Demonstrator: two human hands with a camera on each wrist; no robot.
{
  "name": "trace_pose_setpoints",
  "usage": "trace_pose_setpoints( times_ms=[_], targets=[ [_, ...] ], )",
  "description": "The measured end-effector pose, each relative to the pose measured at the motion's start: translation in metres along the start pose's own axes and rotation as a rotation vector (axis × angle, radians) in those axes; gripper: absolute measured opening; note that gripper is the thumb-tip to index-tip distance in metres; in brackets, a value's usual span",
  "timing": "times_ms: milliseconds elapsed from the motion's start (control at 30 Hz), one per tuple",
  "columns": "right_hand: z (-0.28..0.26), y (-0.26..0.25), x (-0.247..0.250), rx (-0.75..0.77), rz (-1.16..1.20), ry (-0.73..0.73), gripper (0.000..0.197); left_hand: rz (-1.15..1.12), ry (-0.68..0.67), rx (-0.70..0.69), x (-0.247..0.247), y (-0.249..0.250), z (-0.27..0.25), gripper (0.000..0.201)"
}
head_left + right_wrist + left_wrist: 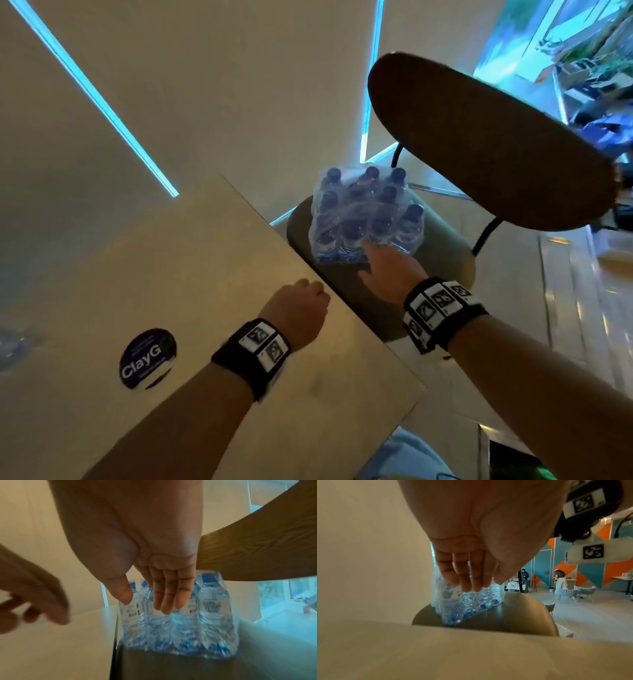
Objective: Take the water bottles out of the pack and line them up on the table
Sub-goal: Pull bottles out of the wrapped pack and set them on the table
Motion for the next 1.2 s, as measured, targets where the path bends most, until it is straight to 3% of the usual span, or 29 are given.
trace_pose_setpoints(
  times_ms=[167, 333, 433, 567, 666, 733, 800, 966, 1100, 1200],
  targets=[
    [0.044, 0.012, 0.027, 0.036, -0.061, 0.097, 0.064, 0.018, 0.081, 0.119, 0.053, 0.005, 0.086, 0.032],
    [0.064, 0.023, 0.029, 0.057, 0.007, 0.148, 0.052, 0.065, 0.123, 0.205, 0.070, -0.017, 0.118, 0.043],
    [0.083, 0.030, 0.030, 0.065, 0.129, 0.134, 0.051, 0.177, 0.058, 0.272, 0.057, -0.021, 0.131, 0.035],
    [0.084, 0.034, 0.032, 0.172, 0.099, 0.144, 0.029, 0.243, -0.117, 0.472, 0.039, -0.026, 0.146, 0.032],
    [0.077, 0.033, 0.026, 0.249, 0.044, 0.114, 0.035, 0.142, -0.175, 0.575, 0.040, -0.032, 0.153, 0.024],
    [0.069, 0.033, 0.014, 0.287, -0.065, 0.029, 0.038, 0.093, -0.182, 0.631, 0.042, -0.036, 0.154, 0.024],
    [0.055, 0.042, 0.002, 0.305, -0.011, -0.060, 0.032, -0.078, -0.184, 0.660, 0.038, -0.041, 0.152, 0.027],
    [0.025, 0.063, -0.006, 0.250, 0.291, -0.162, 0.031, -0.015, -0.118, 0.462, 0.039, -0.035, 0.154, 0.031],
    [0.021, 0.068, 0.001, 0.196, 0.334, -0.086, 0.032, -0.103, 0.099, 0.146, 0.053, -0.027, 0.148, 0.037],
    [0.021, 0.070, 0.008, 0.185, 0.352, -0.054, 0.030, -0.258, 0.136, 0.089, 0.052, -0.037, 0.145, 0.045]
  ],
)
Point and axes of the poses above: each hand's wrist, its own z-axis towards the middle knuckle, its own x-axis out of the back of the hand, y = z × x, the point moved 7 cm from there along z, towards the middle knuckle, and after that the axes turned 13 degrees about -y, right-handed, at the moved point
